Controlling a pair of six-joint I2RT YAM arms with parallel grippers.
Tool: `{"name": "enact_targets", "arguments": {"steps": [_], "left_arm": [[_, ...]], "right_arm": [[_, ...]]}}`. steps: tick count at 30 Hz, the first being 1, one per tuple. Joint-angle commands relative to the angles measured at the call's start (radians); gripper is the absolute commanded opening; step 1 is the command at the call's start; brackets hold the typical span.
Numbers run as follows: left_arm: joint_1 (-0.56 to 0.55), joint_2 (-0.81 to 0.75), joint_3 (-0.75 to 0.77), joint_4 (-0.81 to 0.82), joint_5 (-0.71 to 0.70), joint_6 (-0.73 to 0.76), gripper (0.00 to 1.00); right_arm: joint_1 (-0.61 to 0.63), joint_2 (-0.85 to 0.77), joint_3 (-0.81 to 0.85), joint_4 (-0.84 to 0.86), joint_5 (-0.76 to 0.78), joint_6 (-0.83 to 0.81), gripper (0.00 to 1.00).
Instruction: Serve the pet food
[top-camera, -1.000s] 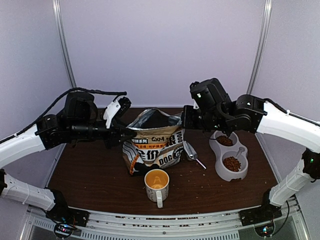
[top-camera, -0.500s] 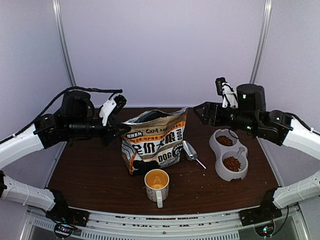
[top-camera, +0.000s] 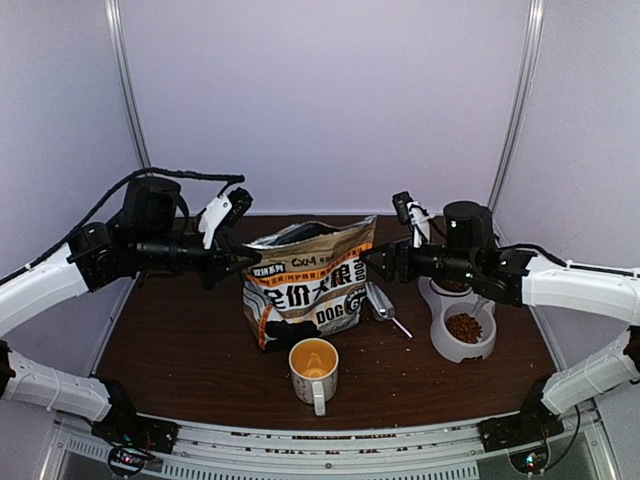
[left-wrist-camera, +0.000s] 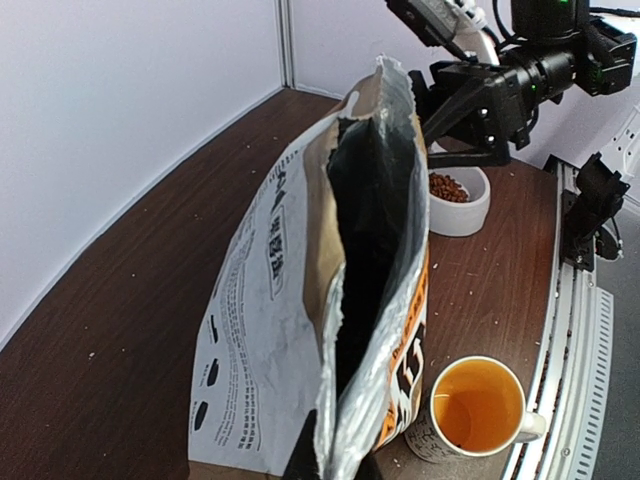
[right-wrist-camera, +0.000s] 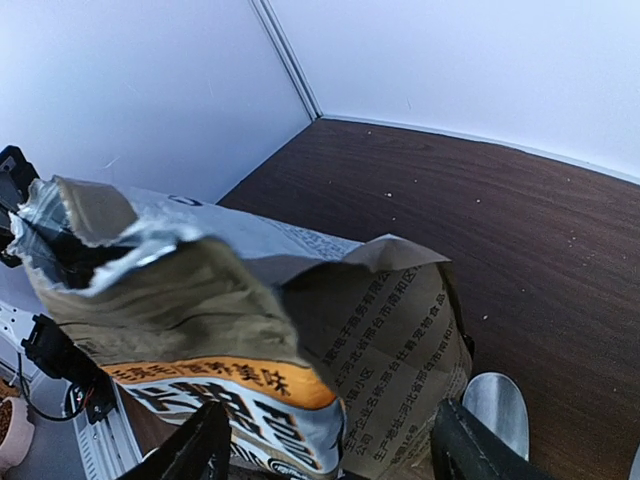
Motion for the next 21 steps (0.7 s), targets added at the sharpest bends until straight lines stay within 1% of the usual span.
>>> {"name": "enact_targets", "arguments": {"steps": [1, 3, 6, 7, 8, 10, 11, 12, 15, 18, 21], "left_arm": [[0.013, -0.004, 0.061, 0.053, 0.031, 0.013, 0.00], [0.017, -0.002, 0.067, 0.047, 0.039, 0.016, 0.00], [0.023, 0.005, 0.078, 0.038, 0.054, 0.019, 0.00], [0.027, 0.004, 0.083, 0.037, 0.060, 0.021, 0.00], [0.029, 0.006, 0.086, 0.034, 0.066, 0.023, 0.00], [0.041, 0.006, 0.097, 0.017, 0.076, 0.039, 0.00], [0.051, 0.005, 0.109, -0.001, 0.077, 0.052, 0.00], [0.063, 0.004, 0.119, -0.025, 0.078, 0.067, 0.00], [0.118, 0.004, 0.176, -0.112, 0.106, 0.114, 0.00], [0.146, 0.012, 0.236, -0.180, 0.127, 0.163, 0.00], [0.159, 0.042, 0.294, -0.234, 0.166, 0.209, 0.00]], "right_arm": [[-0.030, 0.060, 0.039, 0.127, -0.118, -0.017, 0.65], [-0.038, 0.094, 0.057, 0.146, -0.169, -0.015, 0.54], [-0.045, 0.144, 0.096, 0.157, -0.250, -0.003, 0.50], [-0.045, 0.153, 0.100, 0.171, -0.260, 0.005, 0.47], [-0.047, 0.160, 0.100, 0.187, -0.269, 0.014, 0.41], [-0.057, 0.168, 0.097, 0.210, -0.280, 0.034, 0.13], [-0.063, 0.162, 0.091, 0.210, -0.275, 0.040, 0.04], [-0.070, 0.150, 0.082, 0.206, -0.257, 0.043, 0.00], [-0.095, 0.074, 0.037, 0.172, -0.173, 0.037, 0.00], [-0.099, -0.023, 0.023, 0.069, -0.094, -0.016, 0.00], [-0.099, -0.085, 0.007, 0.015, -0.073, -0.041, 0.00]]}}
